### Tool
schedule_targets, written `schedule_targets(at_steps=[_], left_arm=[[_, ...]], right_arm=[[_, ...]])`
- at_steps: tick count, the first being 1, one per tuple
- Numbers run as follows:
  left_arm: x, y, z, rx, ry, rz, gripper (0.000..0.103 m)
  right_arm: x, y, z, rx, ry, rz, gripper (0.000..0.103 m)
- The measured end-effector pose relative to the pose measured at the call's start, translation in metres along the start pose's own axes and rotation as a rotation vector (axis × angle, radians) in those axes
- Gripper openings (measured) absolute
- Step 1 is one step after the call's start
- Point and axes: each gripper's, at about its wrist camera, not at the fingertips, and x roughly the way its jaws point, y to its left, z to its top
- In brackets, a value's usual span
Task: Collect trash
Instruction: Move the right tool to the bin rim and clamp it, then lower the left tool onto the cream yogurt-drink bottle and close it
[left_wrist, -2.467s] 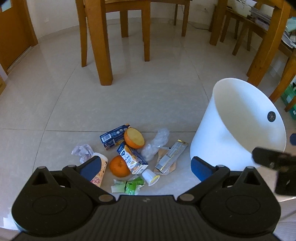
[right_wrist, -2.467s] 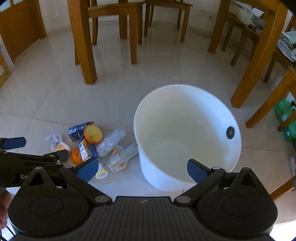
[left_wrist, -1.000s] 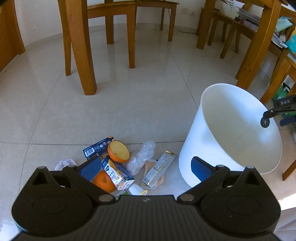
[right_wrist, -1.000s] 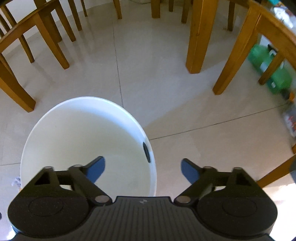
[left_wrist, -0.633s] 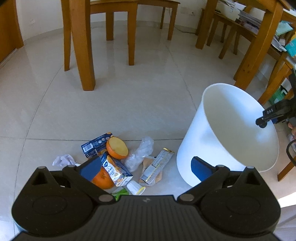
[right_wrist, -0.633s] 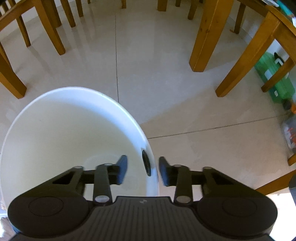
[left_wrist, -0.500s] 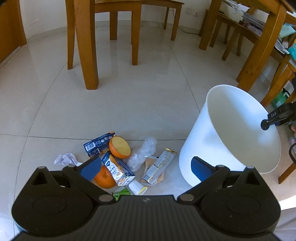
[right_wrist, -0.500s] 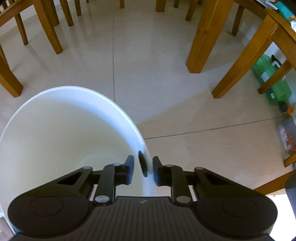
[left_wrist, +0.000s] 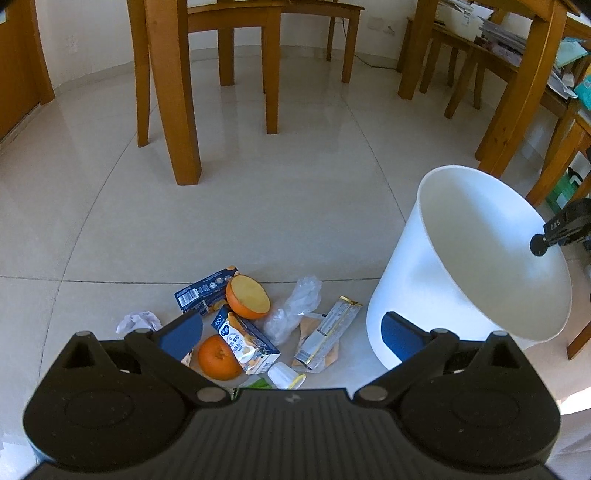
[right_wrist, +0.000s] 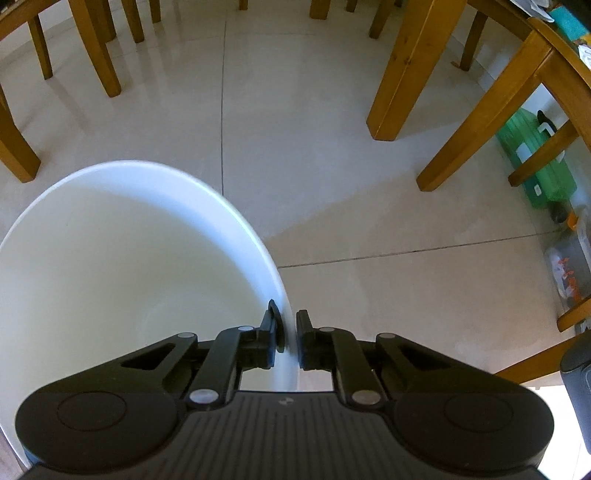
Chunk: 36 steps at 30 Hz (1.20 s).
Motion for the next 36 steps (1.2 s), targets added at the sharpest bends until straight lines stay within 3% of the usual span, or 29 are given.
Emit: schedule_targets(at_steps=[7,13,19,23,28,33,36], left_arm=[[0.003,0.01,-0.003,-0.014,-0.009,-0.001,0.102],[0.011,0.034,-0.009,-0.052,-0.016,0.061,0.102],[0.0,0.068,0.004,-0.148,-0.104,0.091,0.102],[-0.002,0.08,0.006,-0.144,-0.133,0.138,0.102],[0.022,0.101,0.005,-0.181,-0.011,0.184,0.102],[0.06,0.117,-0.002,-0.127,0.063,0.193,0.102],[0.095,0.126,-0.01,-0.122,0.177,0.198,0.102]], right_arm=[[-0.003,0.008,-0.002,-0.048,0.0,-0.037,0.014],[-0.004,0.012,-0.004,-0.073,0.018,-0.027,0.014],[-0.004,0.012,-0.003,-0.068,0.014,-0.022,0.014],[-0.003,0.012,-0.004,-0.068,0.01,-0.021,0.014],[-0.003,0.016,-0.005,-0.069,0.011,-0.022,0.014],[-0.003,0.016,-0.001,-0.071,0.015,-0.018,0.014],[-0.003,0.016,-0.001,-0.075,0.015,-0.019,0.014]])
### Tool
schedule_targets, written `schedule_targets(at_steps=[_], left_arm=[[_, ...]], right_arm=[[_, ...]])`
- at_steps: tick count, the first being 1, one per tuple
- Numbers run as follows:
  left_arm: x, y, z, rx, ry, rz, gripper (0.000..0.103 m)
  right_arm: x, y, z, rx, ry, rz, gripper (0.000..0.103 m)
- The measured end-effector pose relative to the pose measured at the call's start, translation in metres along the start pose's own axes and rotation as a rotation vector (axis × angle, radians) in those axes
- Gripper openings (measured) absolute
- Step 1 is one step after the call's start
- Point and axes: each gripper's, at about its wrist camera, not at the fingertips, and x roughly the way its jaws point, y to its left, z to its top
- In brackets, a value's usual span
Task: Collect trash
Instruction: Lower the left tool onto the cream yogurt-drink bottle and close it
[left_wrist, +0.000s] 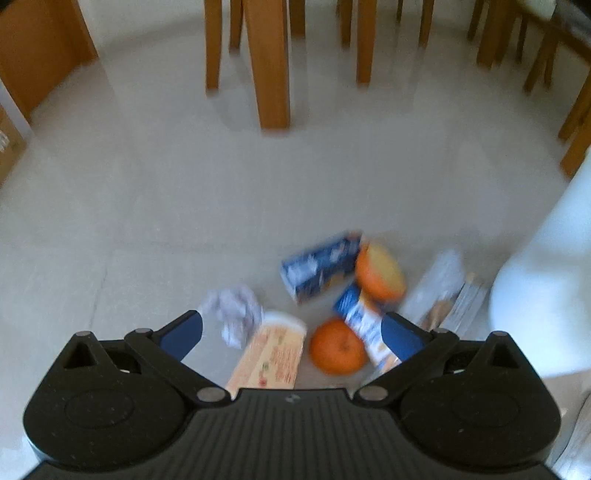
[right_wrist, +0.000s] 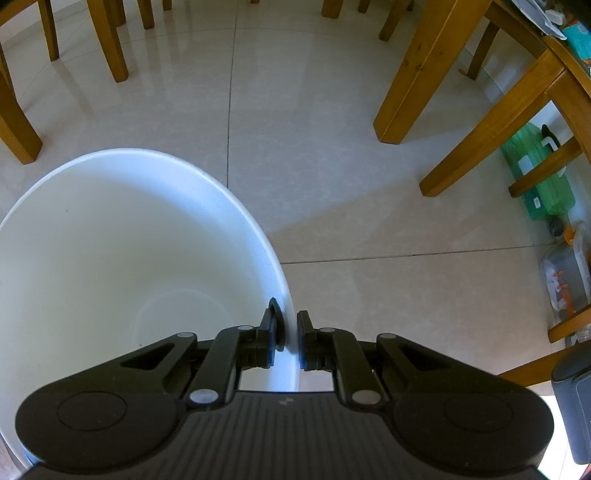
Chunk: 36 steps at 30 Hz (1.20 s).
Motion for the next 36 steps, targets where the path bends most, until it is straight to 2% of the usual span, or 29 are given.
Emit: schedule_targets(at_steps=[2,7,13,15,20,27,30,36], left_arm=[[0.024,0.003,-0.001,0.0,0.071,0.002,0.102],[0.071,0.008,-0.007,0.039,0.176,0.062,0.102],[0.109,0.013,-0.019,0.105,0.264,0.072,0.099],[0.118,0.011,-0.024,0.112,0.288,0.071,0.095],[0.135,0.008,-0.03,0.12,0.319,0.077,0.087],[0.143,0.003,-0.04,0.129,0.334,0.08,0.08],[0.144,0.003,-0.043,0.11,0.346,0.076,0.072],[0.134,0.005,-0.043,0.046,0.328,0.079,0.072]], right_arm=[[0.0,0.0,0.0,-0.004,0.0,0.0,0.014],[0.0,0.0,0.003,-0.009,0.006,0.004,0.014],[0.0,0.001,0.003,-0.018,0.007,0.002,0.014],[0.0,0.002,0.003,-0.02,0.008,0.003,0.014],[0.0,0.003,0.002,-0.023,0.006,0.002,0.014],[0.0,0.004,0.0,-0.023,0.004,-0.002,0.014],[0.001,0.004,0.0,-0.025,0.003,-0.002,0.014],[0.001,0.005,0.002,-0.028,0.004,-0.003,0.014]])
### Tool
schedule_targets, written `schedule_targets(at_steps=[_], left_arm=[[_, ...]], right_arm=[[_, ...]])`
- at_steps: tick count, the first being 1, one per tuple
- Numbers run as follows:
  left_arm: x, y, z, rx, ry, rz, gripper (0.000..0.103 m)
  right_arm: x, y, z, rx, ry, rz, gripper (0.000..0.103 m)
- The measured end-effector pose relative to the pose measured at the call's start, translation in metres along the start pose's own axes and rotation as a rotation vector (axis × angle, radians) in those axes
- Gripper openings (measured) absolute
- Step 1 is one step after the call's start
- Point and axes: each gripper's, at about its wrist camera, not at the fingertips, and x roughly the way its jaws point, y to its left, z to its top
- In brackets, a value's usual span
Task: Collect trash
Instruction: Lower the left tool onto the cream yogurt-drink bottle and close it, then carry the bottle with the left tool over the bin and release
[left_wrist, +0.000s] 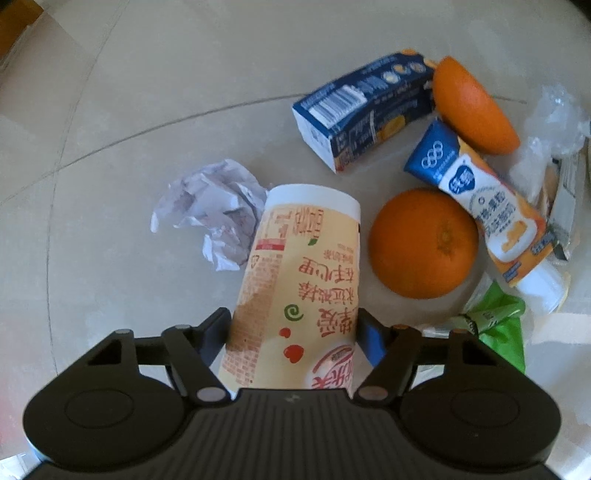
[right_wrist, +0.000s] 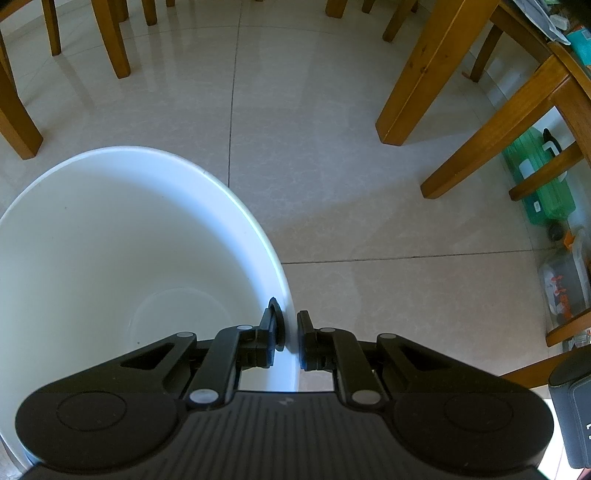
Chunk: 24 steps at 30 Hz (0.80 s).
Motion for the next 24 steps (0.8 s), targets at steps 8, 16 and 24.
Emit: schedule_targets(at_steps=[8,16,24], left_arm=[[-0.031,-0.002,0.002,-0.04,0.01,-0.04,0.072],[-0.105,-0.014,0.015,0.032,-0.034,-0.067,0.072],[-0.234,-0.056,0.076,0.168,-0.225,-0.206,0.072]], right_arm=[[-0.001,-0.001,0.002,-0.001,0.005,0.003,0.014],[-0.001,-0.004,0.002,-0.003,0.006,0.012,0.014],[0.0,0.0,-0.002,-0.015,0.0,0.008,0.014]])
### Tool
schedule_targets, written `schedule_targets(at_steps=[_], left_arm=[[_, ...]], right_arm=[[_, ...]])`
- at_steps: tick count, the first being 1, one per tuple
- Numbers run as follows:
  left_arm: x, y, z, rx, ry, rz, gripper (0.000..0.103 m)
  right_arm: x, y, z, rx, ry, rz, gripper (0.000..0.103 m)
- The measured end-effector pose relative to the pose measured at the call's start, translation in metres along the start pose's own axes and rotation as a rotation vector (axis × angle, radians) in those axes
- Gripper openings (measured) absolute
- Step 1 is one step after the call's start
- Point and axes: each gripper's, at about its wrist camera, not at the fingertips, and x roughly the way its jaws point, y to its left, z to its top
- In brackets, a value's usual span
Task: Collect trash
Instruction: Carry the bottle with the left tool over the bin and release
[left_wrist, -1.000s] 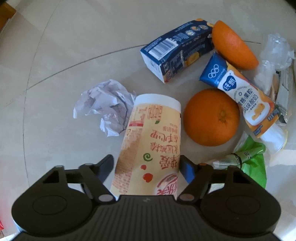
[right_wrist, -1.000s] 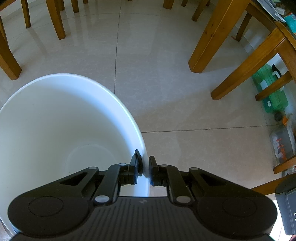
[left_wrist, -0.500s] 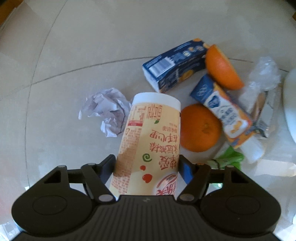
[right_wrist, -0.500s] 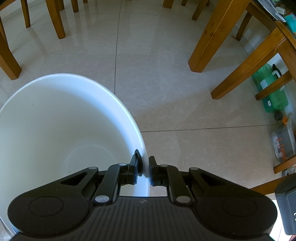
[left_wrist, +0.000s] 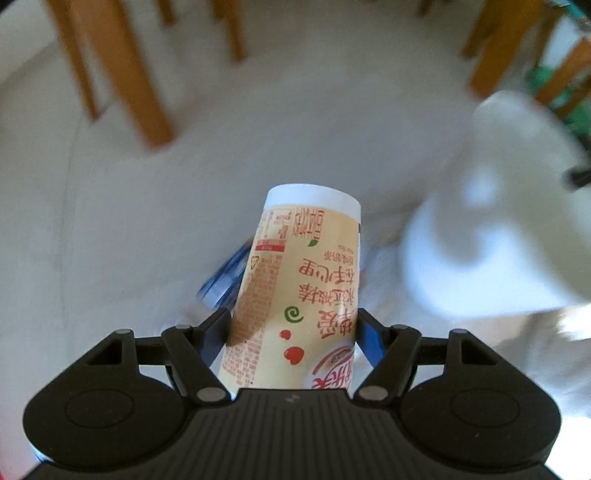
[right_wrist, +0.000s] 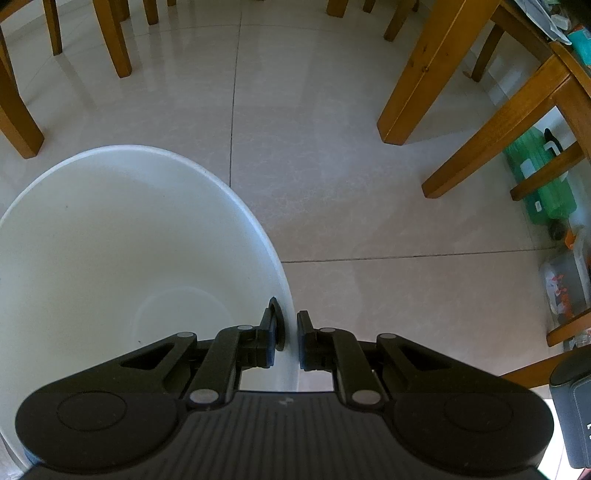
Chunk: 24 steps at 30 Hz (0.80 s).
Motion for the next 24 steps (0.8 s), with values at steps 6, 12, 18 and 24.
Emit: schedule_targets(at_steps=[6,12,18,24], left_arm=[[-0.064,-0.07,0.062,0.055,-0.148,-0.167,0.072],[-0.045,-0.145,0.096,0.084,-0.189,-0.268,0.072],[-0.024,-0.172,0.083,0.074,-0.171,-0.28,0.072],[-0.016,-0.19,0.075,0.082,-0.194,-0.185,0.089]], right_arm=[[0.0,-0.002,0.0,0.001,0.0,0.004,0.014],[-0.001,-0.002,-0.001,-0.005,-0.004,0.009,0.013],[-0.002,-0.003,-0.004,-0.006,-0.001,0.02,0.013],[-0.003,-0.005,-0.004,0.003,0.001,0.032,0.013]])
